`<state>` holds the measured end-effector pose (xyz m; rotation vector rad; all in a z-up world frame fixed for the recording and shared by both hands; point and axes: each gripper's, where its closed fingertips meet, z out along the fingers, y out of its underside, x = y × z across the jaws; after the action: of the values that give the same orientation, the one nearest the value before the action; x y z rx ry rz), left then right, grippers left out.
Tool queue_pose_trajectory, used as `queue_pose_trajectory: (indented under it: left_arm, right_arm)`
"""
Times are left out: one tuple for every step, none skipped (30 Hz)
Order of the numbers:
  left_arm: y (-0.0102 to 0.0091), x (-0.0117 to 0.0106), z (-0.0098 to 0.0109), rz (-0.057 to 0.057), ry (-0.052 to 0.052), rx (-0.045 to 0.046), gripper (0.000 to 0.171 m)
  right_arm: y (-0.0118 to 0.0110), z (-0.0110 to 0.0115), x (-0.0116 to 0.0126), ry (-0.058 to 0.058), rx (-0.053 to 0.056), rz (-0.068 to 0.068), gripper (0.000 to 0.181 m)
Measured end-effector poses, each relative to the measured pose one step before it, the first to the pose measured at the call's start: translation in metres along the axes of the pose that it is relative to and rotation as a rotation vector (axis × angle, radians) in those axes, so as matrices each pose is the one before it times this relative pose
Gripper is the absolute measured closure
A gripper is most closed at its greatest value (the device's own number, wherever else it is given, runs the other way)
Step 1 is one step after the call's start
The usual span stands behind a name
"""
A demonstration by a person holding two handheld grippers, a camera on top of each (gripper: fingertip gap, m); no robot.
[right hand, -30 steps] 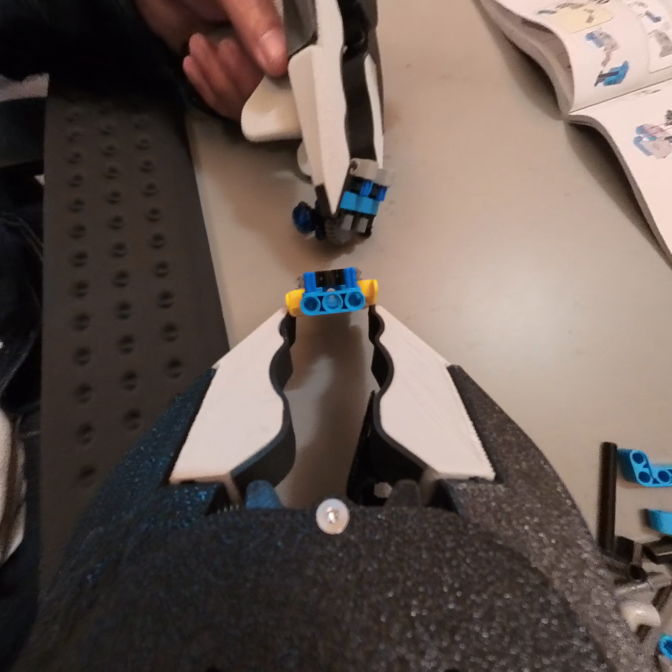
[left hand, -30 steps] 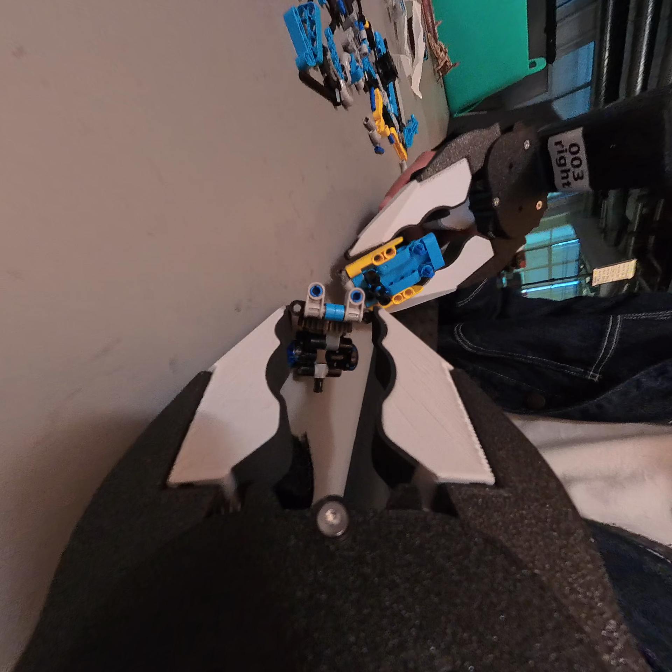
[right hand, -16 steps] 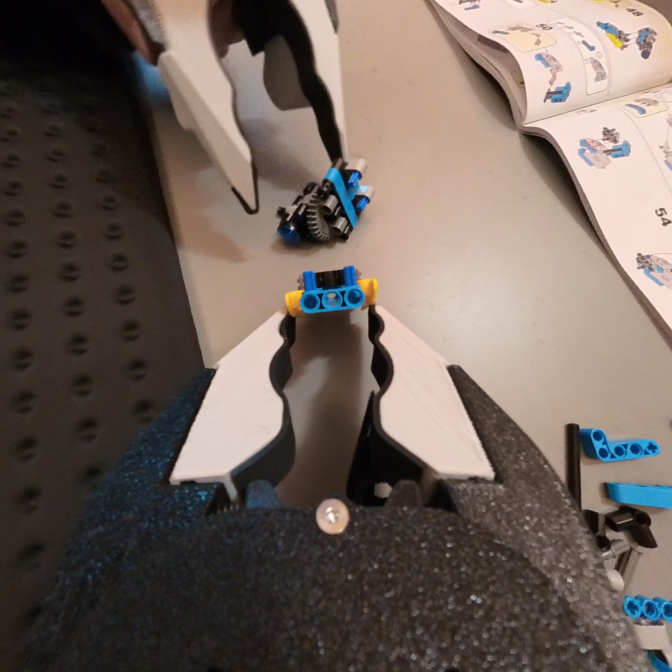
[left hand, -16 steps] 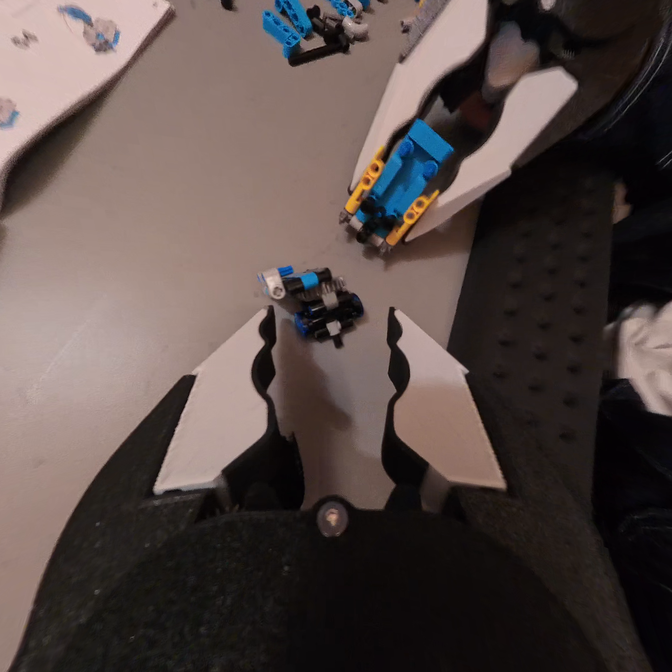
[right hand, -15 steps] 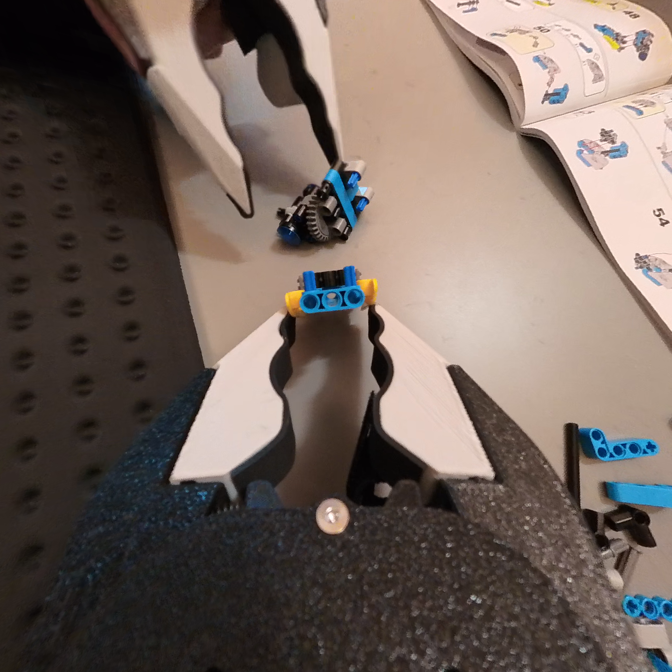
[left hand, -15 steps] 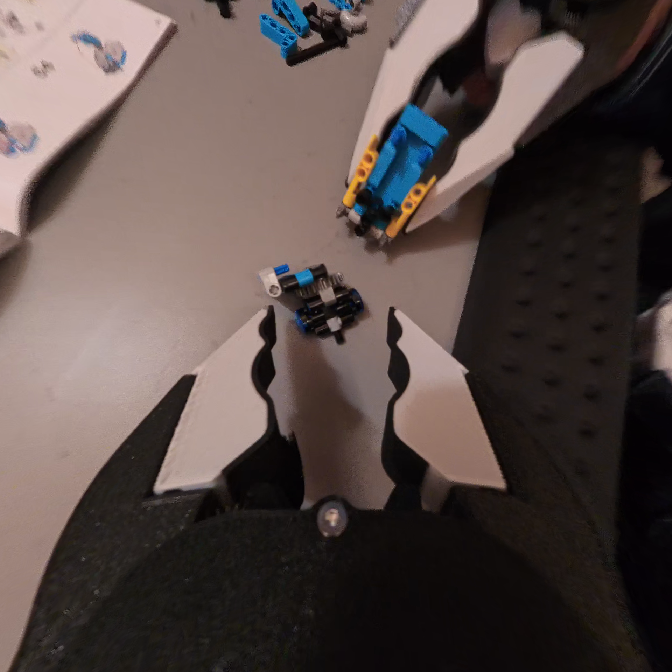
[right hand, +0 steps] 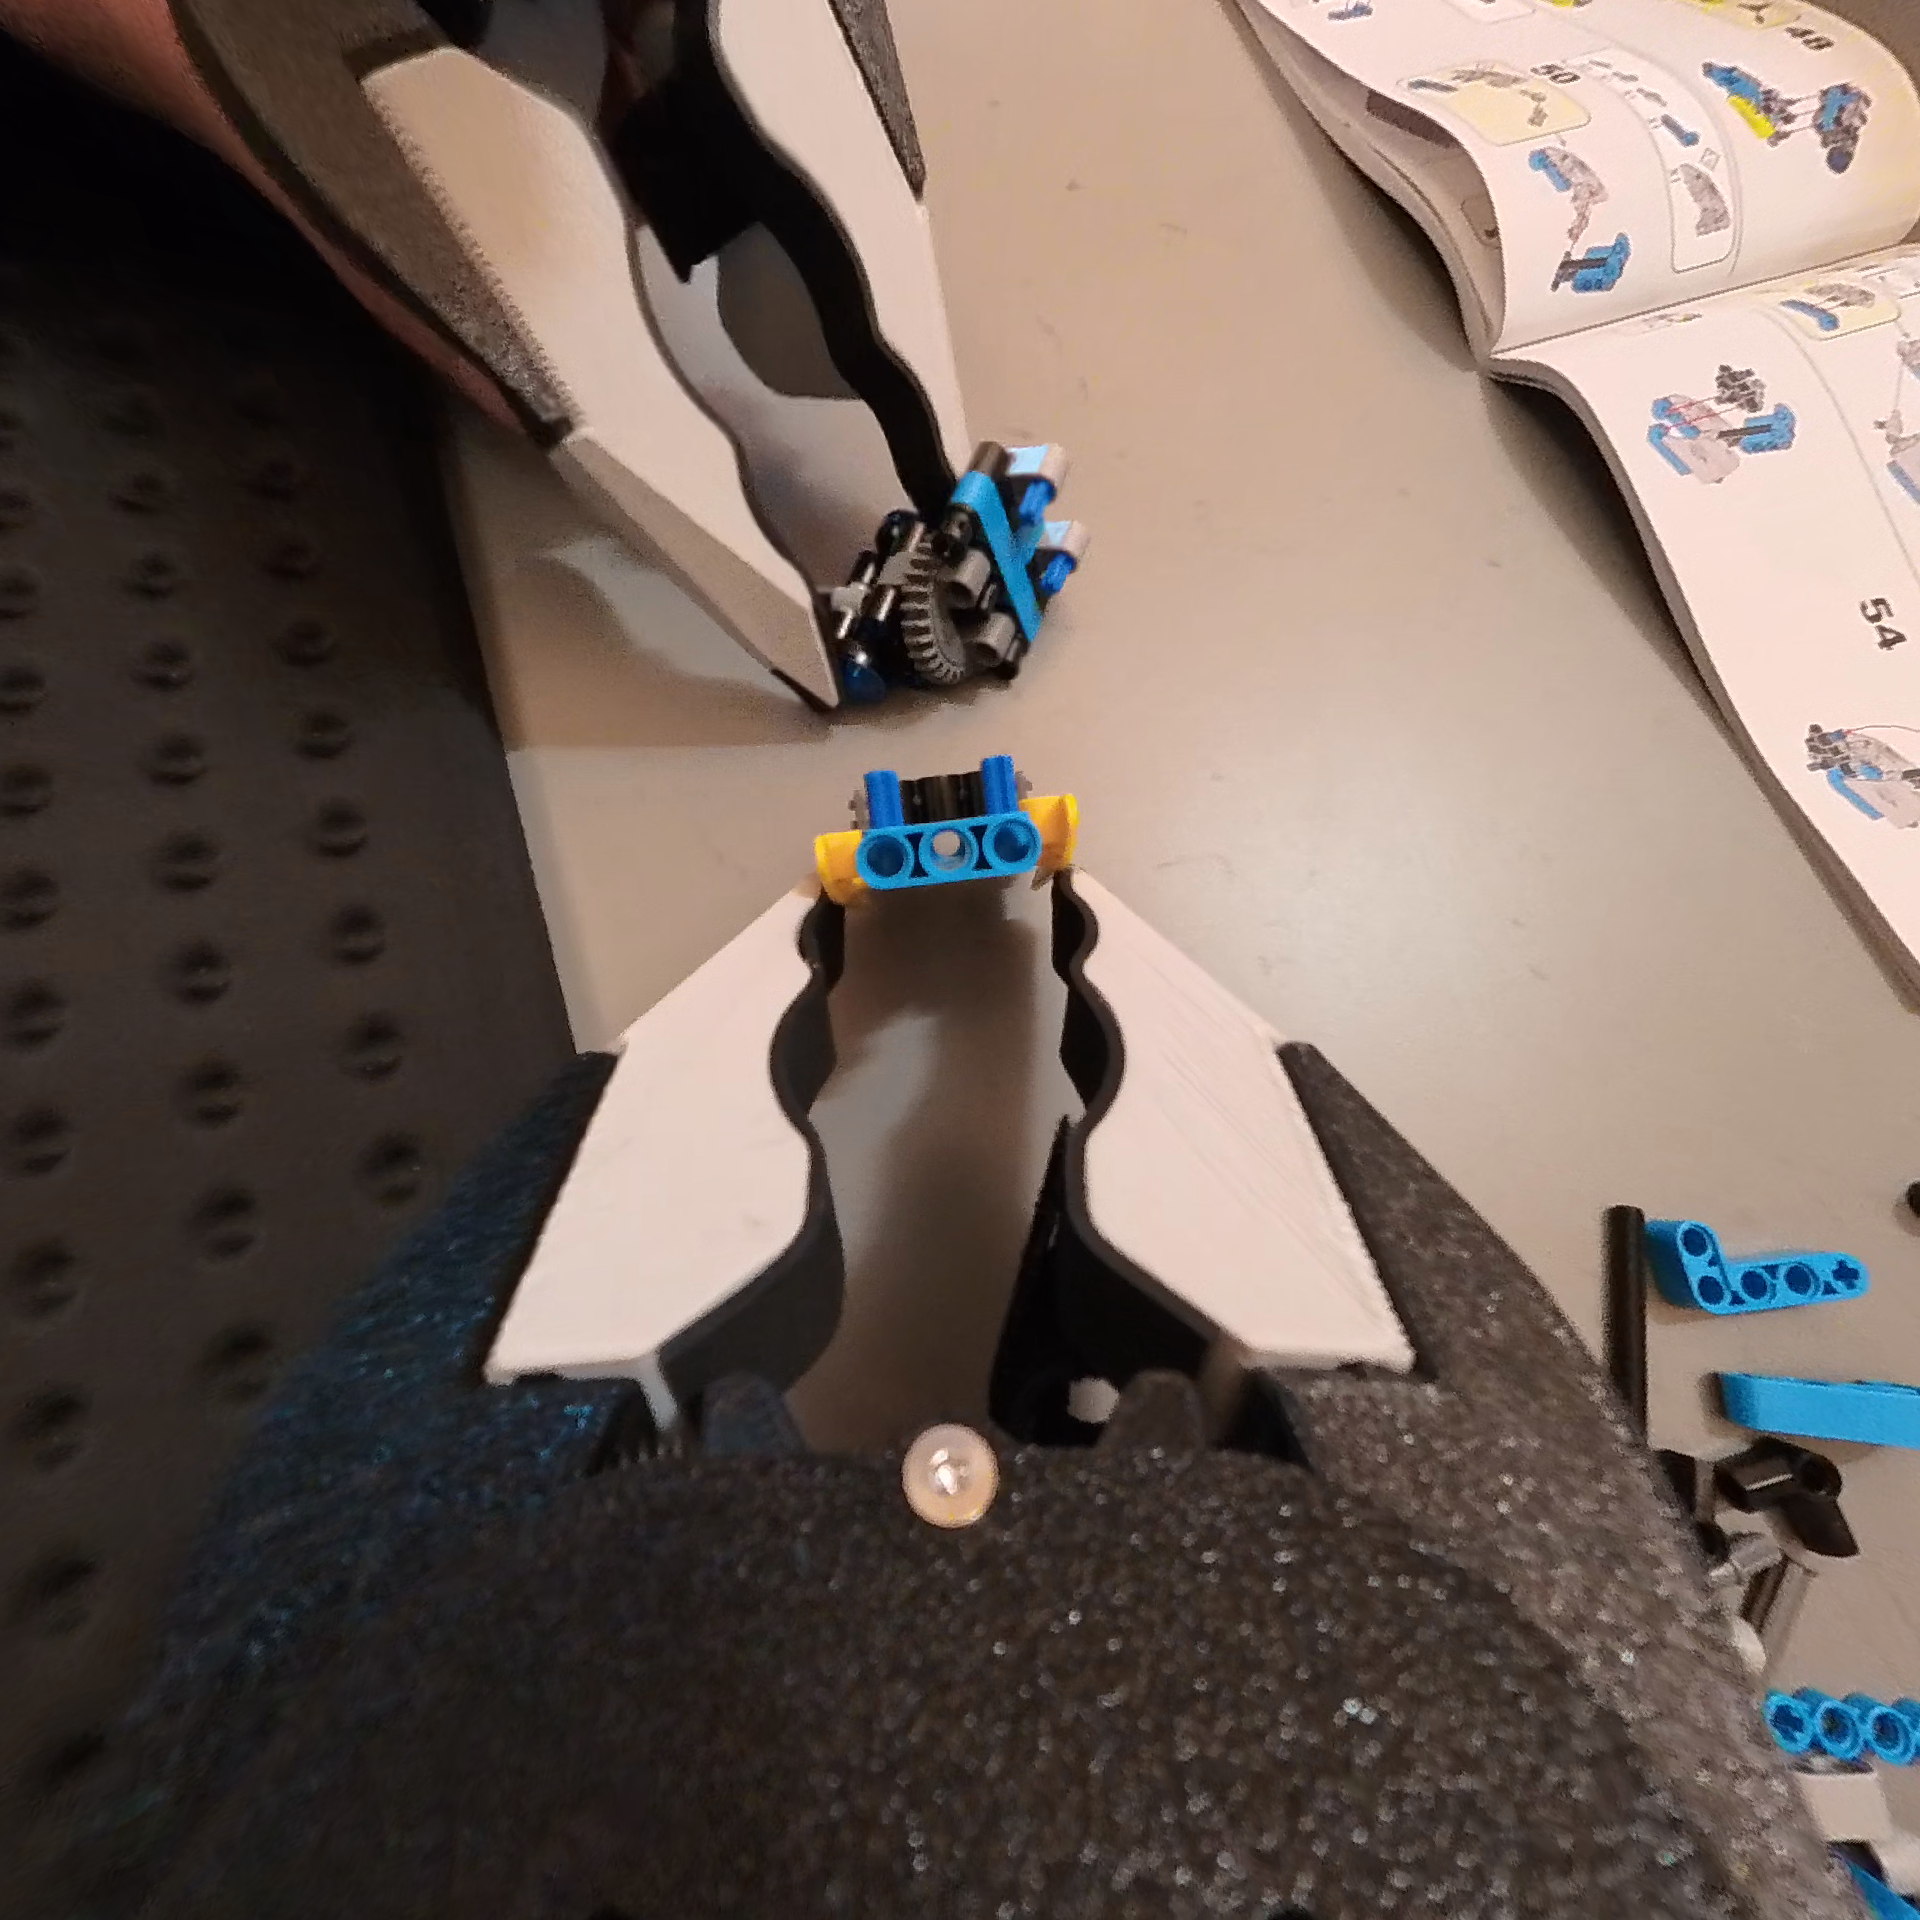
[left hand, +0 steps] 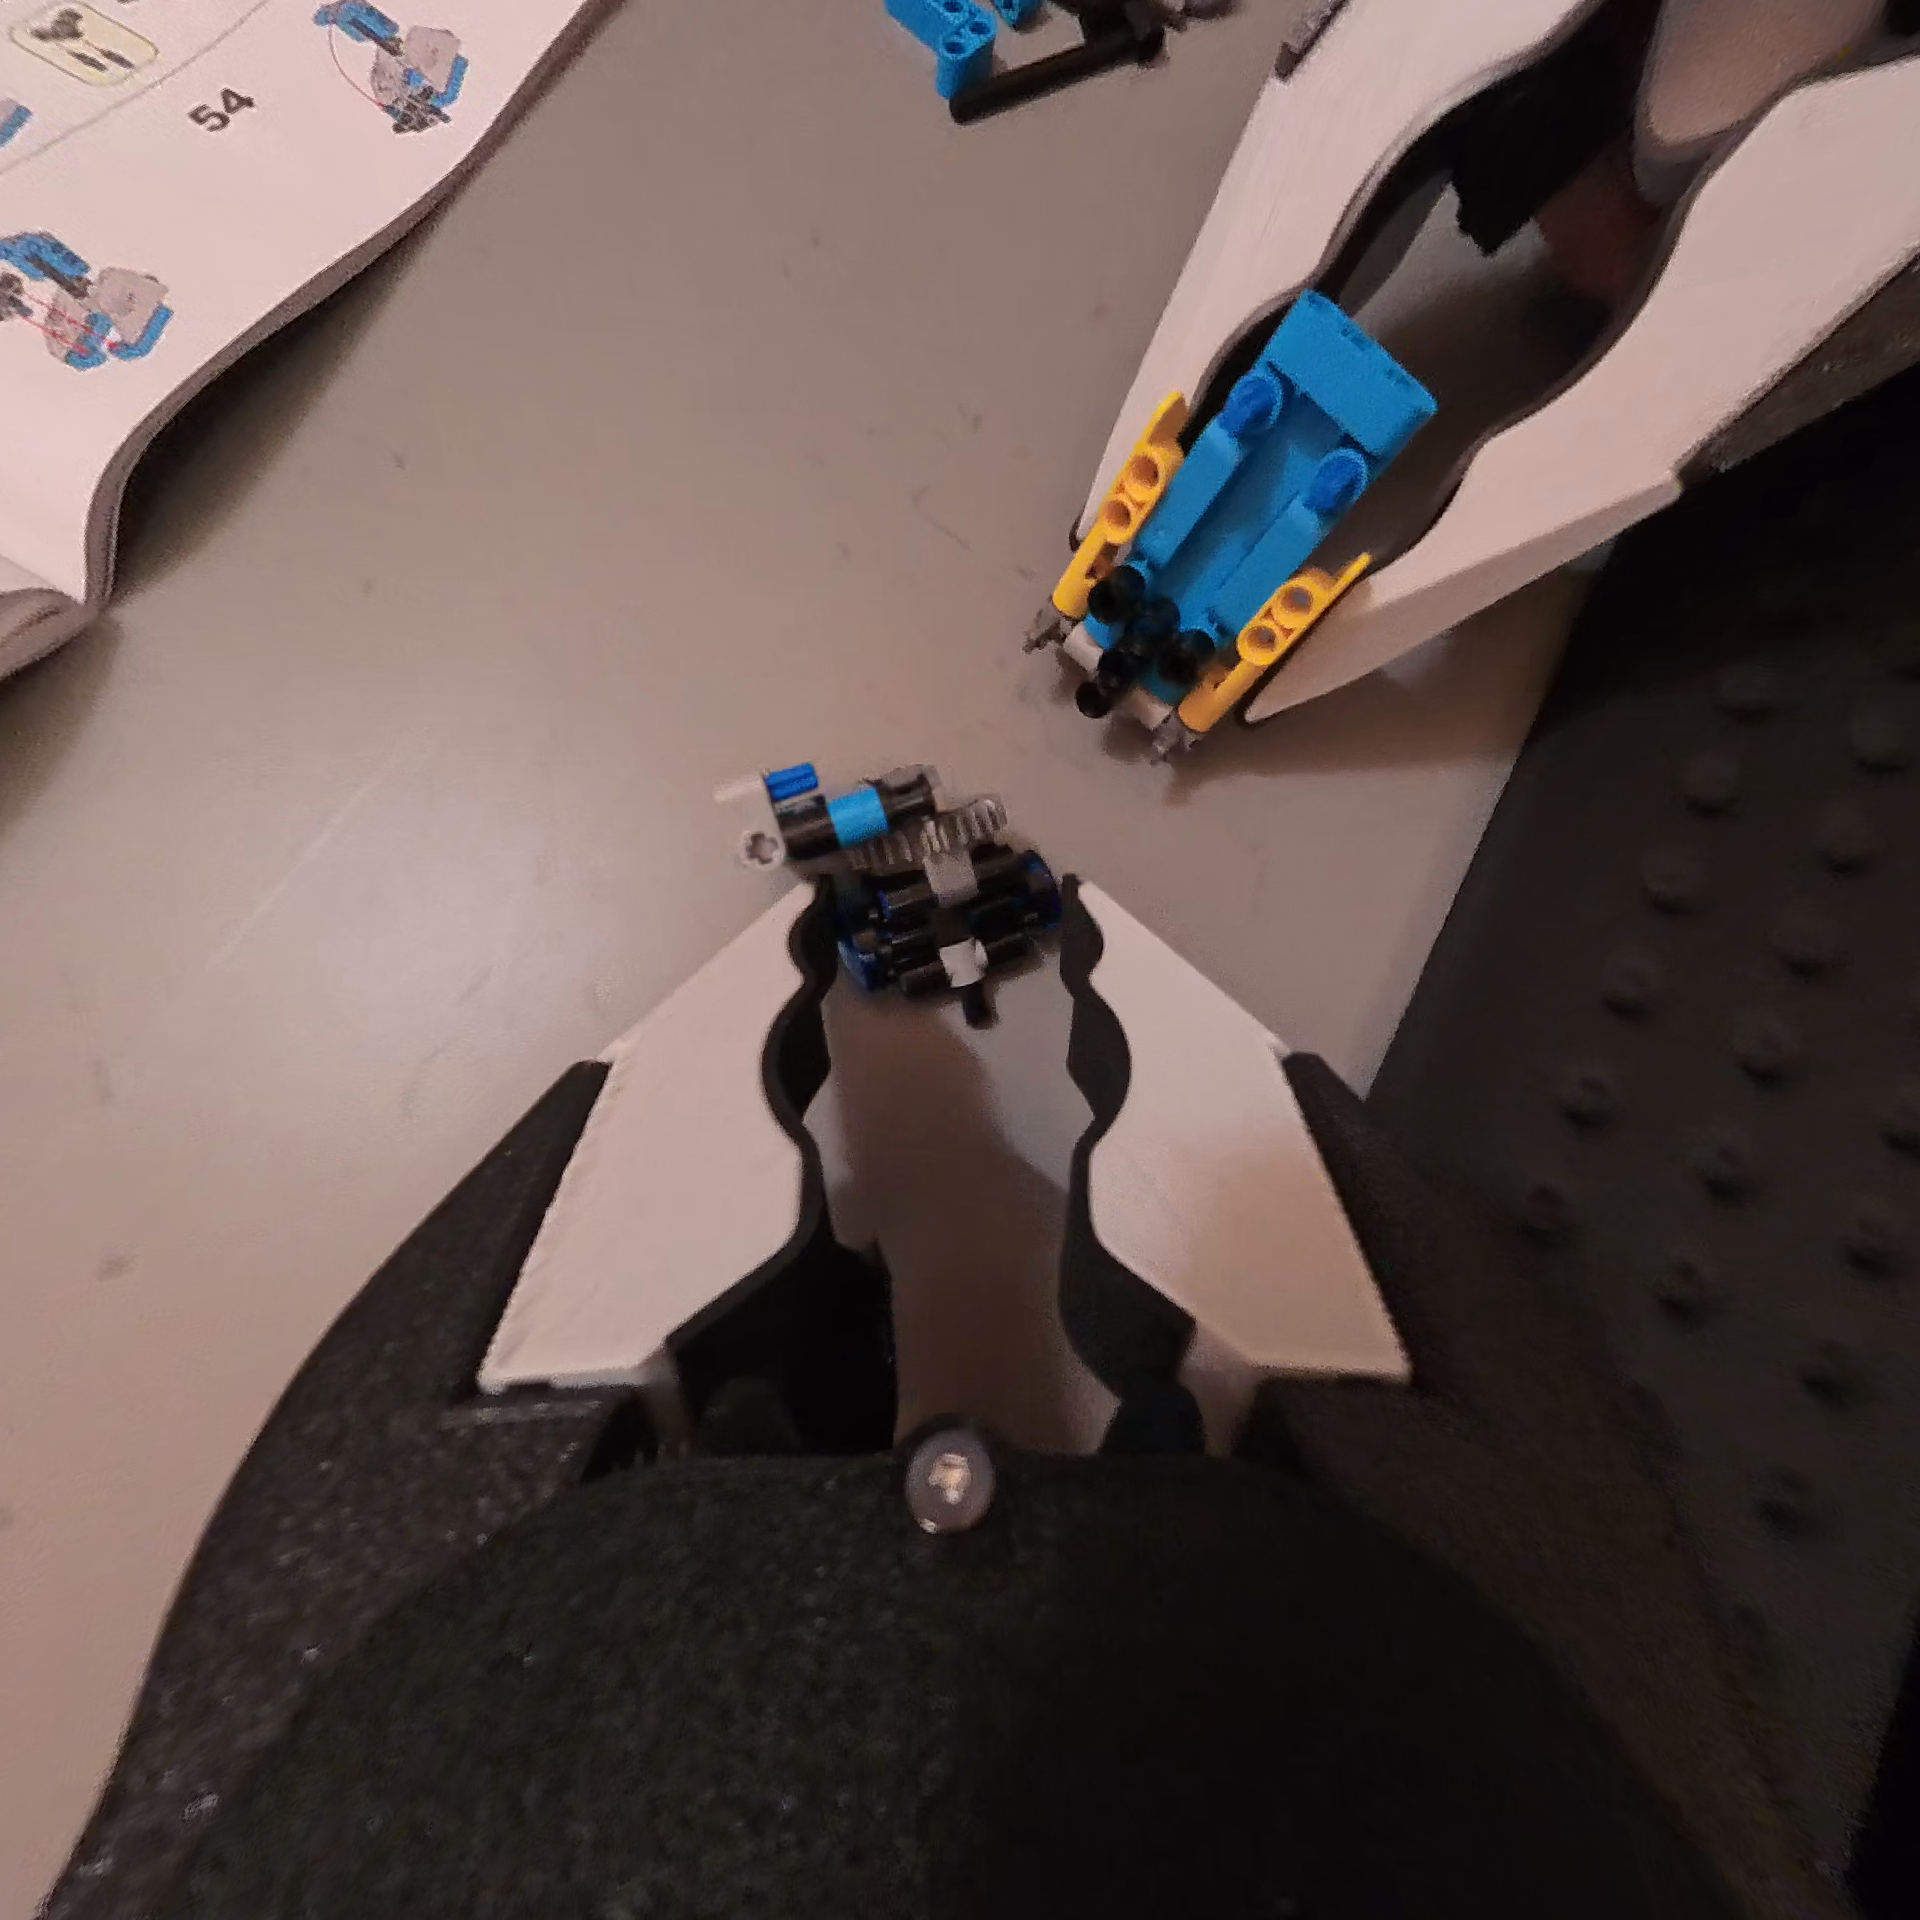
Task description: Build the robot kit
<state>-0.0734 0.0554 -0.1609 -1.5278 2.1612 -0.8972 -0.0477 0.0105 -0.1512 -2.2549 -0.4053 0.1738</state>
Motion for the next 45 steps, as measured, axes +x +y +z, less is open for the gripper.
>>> queue_pose_trajectory:
  left_arm:
    - [-0.00042,0.00067,-0.00106,0.0299,-0.0123,-0.00838,0.129]
    - [-0.00035,-0.00232,-0.00193,0.0397,-0.0323,-0.00435,0.129]
    - [-0.00013,-0.00387,-0.00247,0.0509,-0.0422,-0.00719,0.129]
    - [-0.00092,-0.00359,-0.00322,0.0627,-0.0400,-0.00411,0.129]
    - [-0.00086,-0.00859,-0.00411,0.0695,-0.0739,-0.00614,0.129]
    - [0.00062,-0.01004,-0.00394,0.0998,-0.0890,-0.01595,0.129]
    - [0.00090,-0.00250,-0.00288,0.1369,-0.0491,-0.01291,0.129]
    - [0.00148,-0.00234,-0.00205,0.1302,-0.0544,-0.01141,0.129]
    - [0.00262,-0.00535,-0.00101,0.0901,-0.0683,-0.01891,0.129]
    - [0.00137,0.00231,-0.00014,0.0624,-0.0089,-0.00747,0.129]
    - [-0.00022,0.00466,0.00017,0.0225,0.0178,0.00337,0.129]
    - [-0.00085,0.00336,0.00037,-0.0171,0.0229,0.00453,0.129]
    - [-0.00151,0.00374,0.00029,-0.0281,0.0332,0.00738,0.129]
    - [-0.00363,0.00385,-0.00071,-0.0320,0.0377,0.01820,0.129]
    - [-0.00596,0.00238,-0.00200,-0.0393,0.0317,0.03086,0.129]
    - [-0.00572,0.00239,-0.00214,-0.0380,0.0331,0.02713,0.129]
    - [-0.00417,0.00305,-0.00175,-0.0313,0.0372,0.01665,0.129]
    - [-0.00343,0.00307,-0.00159,-0.0237,0.0353,0.01491,0.129]
    - [-0.00347,0.00433,-0.00187,-0.0194,0.0447,0.01955,0.129]
    - [-0.00334,0.00536,-0.00189,-0.0255,0.0557,0.02380,0.129]
    - [-0.00114,0.00663,-0.00124,-0.0335,0.0726,0.01327,0.129]
    - [-0.00060,0.00612,-0.00115,-0.0344,0.0745,0.01212,0.129]
    - [-0.00184,0.00350,-0.00119,-0.0290,0.0599,0.02616,0.129]
    - [0.00001,0.00407,-0.00047,-0.0184,0.0658,0.01598,0.129]
    - [0.00119,0.00201,0.00022,-0.0054,0.0529,0.00549,0.129]
    - [-0.00051,-0.00203,0.00045,0.0081,0.0220,0.01845,0.129]
    - [-0.00024,-0.00095,0.00093,0.0077,0.0279,0.01755,0.129]
    - [0.00127,0.00115,0.00155,-0.0100,0.0429,0.00386,0.129]
    - [0.00172,-0.00145,0.00176,-0.0227,0.0255,-0.00286,0.129]
    - [0.00058,-0.00293,0.00128,-0.0133,0.0055,0.00315,0.129]
    - [-0.00010,-0.00153,0.00089,0.0045,0.0009,0.00640,0.129]
    - [-0.00080,-0.00139,0.00066,0.0101,-0.0069,0.00853,0.129]
    - [-0.00095,-0.00061,0.00074,0.0073,-0.0059,0.00596,0.129]
    - [-0.00082,0.00069,0.00081,0.0050,0.0020,0.00326,0.129]
    - [-0.00071,0.00049,0.00113,0.0054,0.0008,0.00086,0.129]
    - [0.00008,0.00018,0.00142,0.0061,-0.0021,-0.00233,0.129]
    - [0.00062,0.00054,0.00155,0.0051,0.0012,-0.00415,0.129]
    - [0.00123,0.00044,0.00147,0.0036,0.0011,-0.00596,0.129]
    - [0.00122,-0.00038,0.00144,0.0030,-0.0039,-0.00360,0.129]
    - [0.00065,0.00012,0.00103,0.0011,-0.0015,0.00060,0.129]
    - [0.00032,-0.00001,0.00082,-0.0017,-0.0016,0.00206,0.129]
    - [0.00012,0.00008,0.00061,-0.0031,-0.0012,0.00169,0.129]
    - [0.00043,0.00043,0.00046,-0.0025,0.0001,-0.00023,0.129]
    - [-0.00010,-0.00072,-0.00003,-0.0011,-0.0085,0.00241,0.129]
    - [-0.00090,-0.00103,-0.00071,-0.0023,-0.0123,0.00786,0.128]
  right_arm:
    - [-0.00004,-0.00042,0.00057,0.0011,0.0019,0.0034,0.141]
    - [-0.00048,-0.00076,0.00038,0.0010,0.0044,0.0025,0.141]
    - [-0.00093,-0.00073,0.00027,0.0016,0.0063,-0.0004,0.142]
    - [-0.00100,-0.00059,0.00017,0.0013,0.0055,-0.0013,0.142]
    - [-0.00044,-0.00024,0.00058,0.0039,0.0013,-0.0008,0.142]
    - [0.00001,0.00005,0.00062,0.0039,-0.0006,-0.0020,0.142]
    - [0.00049,0.00027,0.00028,0.0020,-0.0025,-0.0018,0.141]
    - [0.00095,0.00046,0.00061,0.0047,-0.0054,-0.0031,0.141]
    - [0.00122,0.00057,0.00060,0.0059,-0.0069,-0.0059,0.141]
    - [0.00107,0.00071,-0.00001,0.0030,-0.0067,-0.0053,0.141]
    - [0.00090,0.00085,-0.00037,-0.0002,-0.0060,-0.0031,0.141]
    - [0.00062,0.00079,-0.00053,-0.0006,-0.0053,-0.0028,0.141]
    - [0.00067,0.00081,-0.00085,-0.0031,-0.0046,-0.0023,0.141]
    - [0.00083,0.00080,-0.00090,-0.0045,-0.0048,-0.0004,0.141]
    - [0.00059,0.00056,-0.00051,-0.0025,-0.0040,-0.0010,0.141]
    - [-0.00002,0.00001,0.00005,0.0021,-0.0002,-0.0024,0.141]
    - [-0.00067,-0.00051,0.00025,0.0013,0.0042,-0.0003,0.142]
    - [-0.00109,-0.00067,-0.00021,-0.0039,0.0067,0.0040,0.142]
    - [-0.00136,-0.00102,-0.00022,-0.0054,0.0090,0.0052,0.142]
    - [-0.00181,-0.00142,0.00034,-0.0026,0.0123,0.0049,0.142]
    - [-0.00183,-0.00221,-0.00069,-0.0116,0.0138,0.0047,0.142]
    - [-0.00261,-0.00320,-0.00109,-0.0190,0.0181,0.0043,0.142]
    - [-0.00516,-0.00404,-0.00318,-0.0364,0.0294,0.0050,0.142]
    - [-0.00693,-0.00472,-0.00435,-0.0496,0.0293,0.0023,0.142]
    - [-0.00680,-0.00442,-0.00121,-0.0339,0.0211,0.0075,0.142]
    - [-0.00489,-0.00304,-0.00116,-0.0367,0.0095,0.0115,0.142]
    - [-0.00159,-0.00096,-0.00221,-0.0417,-0.0060,0.0106,0.142]
    - [0.00040,0.00072,0.00152,-0.0110,-0.0116,0.0001,0.142]
    - [0.00091,0.00228,0.00321,0.0105,-0.0045,-0.0047,0.142]
    - [0.00330,0.00330,-0.00050,-0.0067,-0.0178,0.0010,0.142]
    - [0.00382,0.00297,-0.00077,-0.0043,-0.0231,0.0075,0.142]
    - [0.00193,0.00207,-0.00057,0.0011,-0.0088,0.0063,0.142]
    - [0.00076,0.00115,-0.00219,-0.0083,0.0004,0.0044,0.142]
    - [-0.00014,0.00014,-0.00102,-0.0017,0.0025,0.0069,0.142]
    - [-0.00123,-0.00098,0.00143,0.0143,0.0077,0.0014,0.142]
    - [-0.00199,-0.00169,0.00137,0.0164,0.0117,-0.0103,0.142]
    - [-0.00196,-0.00195,0.00093,0.0134,0.0111,-0.0175,0.142]
    - [-0.00096,-0.00155,0.00141,0.0140,0.0062,-0.0164,0.142]
    - [-0.00031,-0.00095,0.00069,0.0054,0.0046,-0.0060,0.142]
    - [-0.00085,-0.00026,-0.00207,-0.0165,0.0095,0.0115,0.142]
    - [-0.00076,0.00032,-0.00265,-0.0245,0.0108,0.0280,0.142]
    - [0.00067,0.00106,-0.00115,-0.0167,0.0004,0.0341,0.142]
    - [0.00210,0.00150,-0.00076,-0.0105,-0.0094,0.0223,0.142]
    - [0.00203,0.00147,-0.00051,-0.0039,-0.0109,0.0088,0.142]
    - [0.00076,0.00106,0.00012,0.0021,-0.0046,0.0105,0.142]
